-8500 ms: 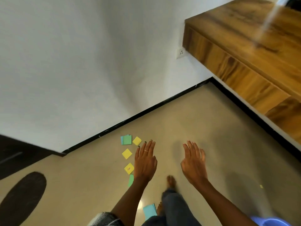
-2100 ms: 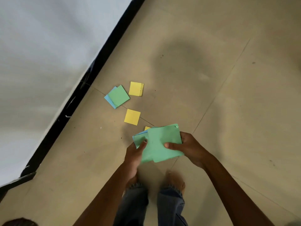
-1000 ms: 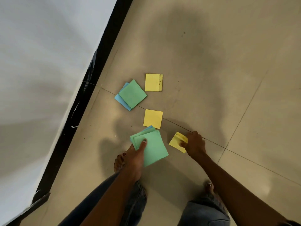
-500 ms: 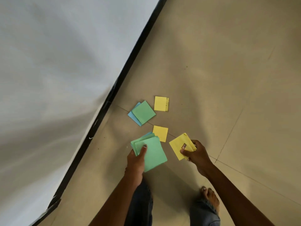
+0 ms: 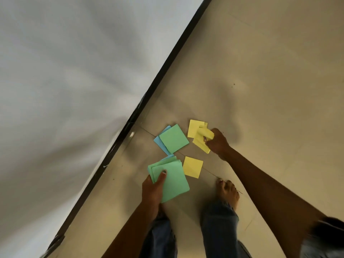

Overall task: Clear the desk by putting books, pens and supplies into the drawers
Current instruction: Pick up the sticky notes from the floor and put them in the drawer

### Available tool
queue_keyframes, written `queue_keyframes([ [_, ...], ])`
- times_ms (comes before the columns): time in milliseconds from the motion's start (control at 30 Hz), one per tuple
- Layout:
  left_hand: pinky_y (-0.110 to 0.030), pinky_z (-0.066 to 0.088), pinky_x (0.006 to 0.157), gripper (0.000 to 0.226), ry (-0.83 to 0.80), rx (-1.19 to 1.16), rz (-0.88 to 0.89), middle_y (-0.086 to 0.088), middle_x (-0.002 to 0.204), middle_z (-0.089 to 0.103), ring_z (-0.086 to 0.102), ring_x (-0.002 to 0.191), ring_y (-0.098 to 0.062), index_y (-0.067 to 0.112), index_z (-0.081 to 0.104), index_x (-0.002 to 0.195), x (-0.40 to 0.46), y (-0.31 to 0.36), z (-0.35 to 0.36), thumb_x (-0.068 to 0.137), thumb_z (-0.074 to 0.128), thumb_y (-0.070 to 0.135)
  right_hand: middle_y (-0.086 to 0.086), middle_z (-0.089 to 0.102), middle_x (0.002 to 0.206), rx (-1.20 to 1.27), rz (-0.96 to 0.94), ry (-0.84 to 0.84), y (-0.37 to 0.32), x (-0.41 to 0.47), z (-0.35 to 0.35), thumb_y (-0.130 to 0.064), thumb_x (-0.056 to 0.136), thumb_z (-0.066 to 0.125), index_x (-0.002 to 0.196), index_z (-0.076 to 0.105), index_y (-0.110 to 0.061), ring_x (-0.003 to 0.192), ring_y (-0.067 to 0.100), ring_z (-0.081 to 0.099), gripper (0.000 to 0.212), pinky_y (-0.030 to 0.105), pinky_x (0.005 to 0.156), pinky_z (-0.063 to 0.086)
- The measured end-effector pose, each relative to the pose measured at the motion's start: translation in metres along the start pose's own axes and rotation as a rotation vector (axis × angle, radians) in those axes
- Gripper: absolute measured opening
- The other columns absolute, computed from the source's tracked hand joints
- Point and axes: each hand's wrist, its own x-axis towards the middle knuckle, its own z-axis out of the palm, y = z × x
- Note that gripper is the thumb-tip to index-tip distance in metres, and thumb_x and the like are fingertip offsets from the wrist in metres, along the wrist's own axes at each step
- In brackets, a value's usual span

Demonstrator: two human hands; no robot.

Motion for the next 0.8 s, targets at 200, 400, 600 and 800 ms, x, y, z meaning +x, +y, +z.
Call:
queue_keyframes([
  [200, -0.046, 0.054, 0.084, 0.030, 0.035, -0.032, -0.020, -0.013, 0.107, 0.068, 0.065, 0.096, -0.031, 0.016, 0.061, 0.113, 0.036, -0.008, 0.013, 0.088, 0.063, 0.033, 0.015, 0.045, 0.133, -0.379, 0.064, 0.104, -0.008, 0.053, 0.017, -0.019, 0.089, 0.058, 0.131, 0.038, -0.013, 0.127, 0.034, 0.035, 0.046, 0.046, 0.100, 0.032],
  [400, -0.053, 0.052, 0.090, 0.030, 0.043, -0.071, -0.037, -0.012, 0.109, 0.068, 0.065, 0.099, -0.031, 0.020, 0.060, 0.111, 0.051, -0.011, 0.010, 0.086, 0.065, 0.036, 0.014, 0.041, 0.133, -0.587, -0.221, 0.262, -0.019, 0.043, 0.062, -0.021, 0.089, 0.056, 0.131, 0.040, -0.012, 0.123, 0.033, 0.034, 0.047, 0.044, 0.096, 0.031],
  [600, -0.051, 0.051, 0.091, 0.036, 0.075, -0.121, -0.003, -0.010, 0.110, 0.067, 0.064, 0.100, -0.030, 0.017, 0.057, 0.120, 0.065, -0.010, -0.011, 0.088, 0.063, 0.031, 0.014, 0.042, 0.128, -0.532, -0.143, 0.154, -0.040, 0.046, 0.126, -0.038, 0.074, 0.075, 0.131, 0.033, -0.008, 0.120, 0.032, 0.040, 0.077, 0.042, 0.094, 0.038],
  [800, -0.049, 0.051, 0.090, 0.030, 0.081, -0.157, -0.004, -0.008, 0.108, 0.067, 0.064, 0.099, -0.028, 0.018, 0.059, 0.117, 0.076, -0.015, -0.040, 0.089, 0.061, 0.029, 0.013, 0.049, 0.123, -0.669, -0.112, 0.239, -0.035, 0.052, 0.165, -0.021, 0.079, 0.071, 0.128, 0.035, -0.009, 0.117, 0.031, 0.043, 0.062, 0.040, 0.089, 0.039],
])
